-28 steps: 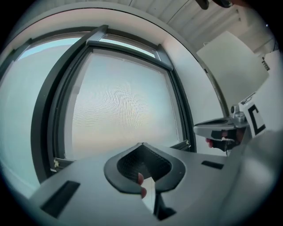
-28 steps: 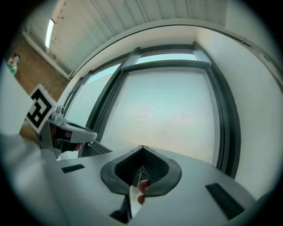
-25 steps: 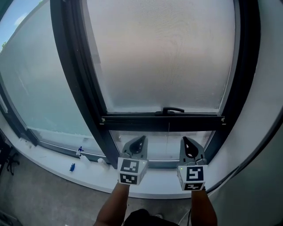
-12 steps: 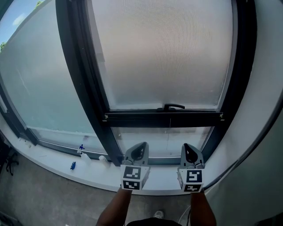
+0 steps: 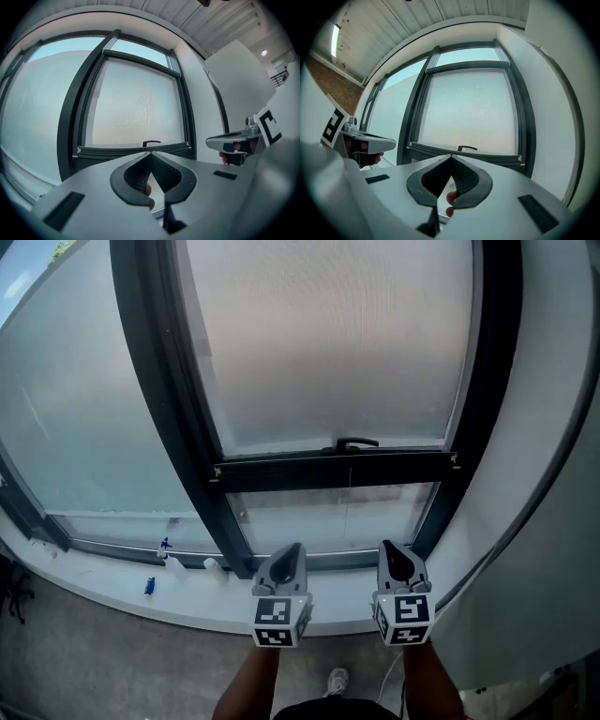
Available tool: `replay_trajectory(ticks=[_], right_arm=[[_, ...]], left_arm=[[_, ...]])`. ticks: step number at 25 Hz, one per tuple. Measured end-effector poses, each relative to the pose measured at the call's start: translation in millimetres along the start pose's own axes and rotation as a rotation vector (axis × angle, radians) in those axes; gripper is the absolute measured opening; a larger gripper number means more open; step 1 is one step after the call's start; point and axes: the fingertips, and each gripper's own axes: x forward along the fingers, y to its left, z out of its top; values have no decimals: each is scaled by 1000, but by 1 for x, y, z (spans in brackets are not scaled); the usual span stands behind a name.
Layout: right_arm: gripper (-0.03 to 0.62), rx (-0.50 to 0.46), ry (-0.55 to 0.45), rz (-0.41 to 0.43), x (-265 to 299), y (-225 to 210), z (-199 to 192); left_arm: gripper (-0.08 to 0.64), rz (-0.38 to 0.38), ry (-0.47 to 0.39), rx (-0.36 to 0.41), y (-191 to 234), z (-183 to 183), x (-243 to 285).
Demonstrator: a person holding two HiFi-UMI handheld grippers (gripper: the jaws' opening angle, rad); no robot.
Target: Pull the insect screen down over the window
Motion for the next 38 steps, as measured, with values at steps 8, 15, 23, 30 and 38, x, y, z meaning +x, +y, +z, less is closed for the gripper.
replay_trajectory(ticks=[8, 15, 23, 30, 38], right_arm=[[5, 5, 27, 7, -42, 26, -13], [5, 12, 28, 6, -71, 36, -21], [5, 23, 33, -1, -100, 15, -35], [5, 19, 52, 28, -118, 6, -46], [3, -8, 32, 39, -127, 11, -42]], left_arm=[[3, 7, 30, -24, -12, -20, -41], [3, 20, 41, 7, -27, -28, -68], [3, 46, 47, 22, -50, -27, -89], [3, 38, 63, 34, -82, -29, -92], [3, 31, 65, 55, -99, -29, -94]])
